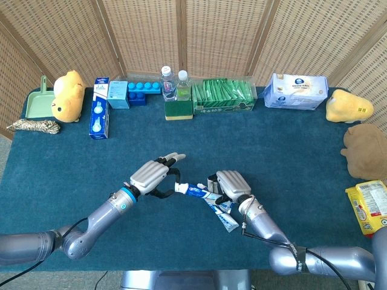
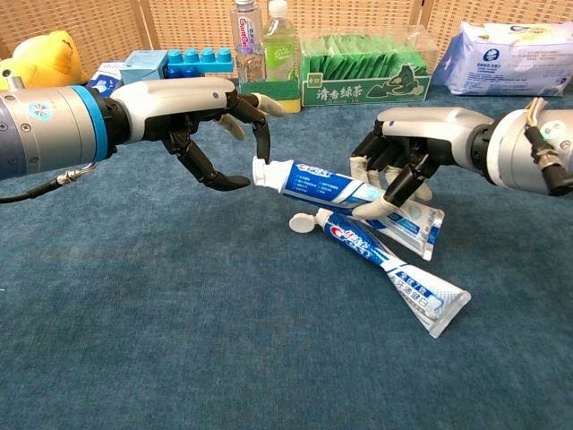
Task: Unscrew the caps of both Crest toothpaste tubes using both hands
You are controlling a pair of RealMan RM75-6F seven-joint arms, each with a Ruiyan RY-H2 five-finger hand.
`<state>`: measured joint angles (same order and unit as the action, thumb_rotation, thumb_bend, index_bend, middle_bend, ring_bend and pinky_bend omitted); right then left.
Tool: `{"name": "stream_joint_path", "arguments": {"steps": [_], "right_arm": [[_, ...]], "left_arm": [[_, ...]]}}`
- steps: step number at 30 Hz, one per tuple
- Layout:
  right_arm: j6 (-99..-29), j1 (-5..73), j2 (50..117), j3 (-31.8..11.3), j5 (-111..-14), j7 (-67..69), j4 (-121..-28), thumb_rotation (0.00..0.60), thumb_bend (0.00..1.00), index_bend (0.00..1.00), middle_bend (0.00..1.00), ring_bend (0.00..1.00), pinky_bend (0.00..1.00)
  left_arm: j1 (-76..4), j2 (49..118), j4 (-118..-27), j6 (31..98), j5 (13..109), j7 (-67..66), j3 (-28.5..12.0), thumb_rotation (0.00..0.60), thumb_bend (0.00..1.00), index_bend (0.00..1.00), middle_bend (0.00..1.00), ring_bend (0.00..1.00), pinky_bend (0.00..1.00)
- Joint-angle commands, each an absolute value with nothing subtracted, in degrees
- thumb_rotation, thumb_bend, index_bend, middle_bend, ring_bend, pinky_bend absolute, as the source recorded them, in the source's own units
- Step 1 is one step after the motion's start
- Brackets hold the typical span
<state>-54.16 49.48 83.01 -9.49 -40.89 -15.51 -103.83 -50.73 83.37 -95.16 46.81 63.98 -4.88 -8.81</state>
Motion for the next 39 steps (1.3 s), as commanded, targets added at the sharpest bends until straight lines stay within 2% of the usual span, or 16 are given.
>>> {"name": "stream_joint_path", "arguments": {"steps": [1,18,29,33,39], "right_arm": [[-54.5,49.4,83.3,-9.7,-40.7,-15.6,-103.6,0.600,0.45,0.91,0.76,0.75,0.76],[-53.7,49.4,82.3,-11.5,-38.0,-14.8,-102.7,0.600,0.45,0.91,0.76,0.75,0.76],[-53.0,49.2,81.3,-12.1,-38.4,-13.7,-103.6,0.600,0.45,0.91,0.76,0.75,0.76],[-53.4,48.7,81.0,-12.0,-39.4,-13.2,-103.1,0.600,0.45,0.91,0.76,0.75,0.76],[-53.8,47.5,80.0,-11.6,-41.6,-12.2,-101.6,0.600,0.45,0.90,0.75,0.73,0.74]], "left_arm": [[-50.6,83.3,-95.2,46.9,64.1,-4.9,-8.8,0.600,0.31,0.47,0.06,0.00,0.16],[-49.8,82.4,-96.1,47.1,64.5,-5.0,-8.3,0.600,0.31,0.48,0.05,0.00,0.16],[-49.5,82.3,-96.1,47.1,64.9,-4.7,-8.3,0.600,0.31,0.43,0.03,0.00,0.16],[-48.3,79.9,-97.8,49.0,65.5,-3.7,-9.0,0.600,0.31,0.41,0.03,0.00,0.16],[-44.6,71.9,-103.3,53.1,66.8,-2.4,-9.3,0.600,0.31,0.39,0.03,0.00,0.16]]}}
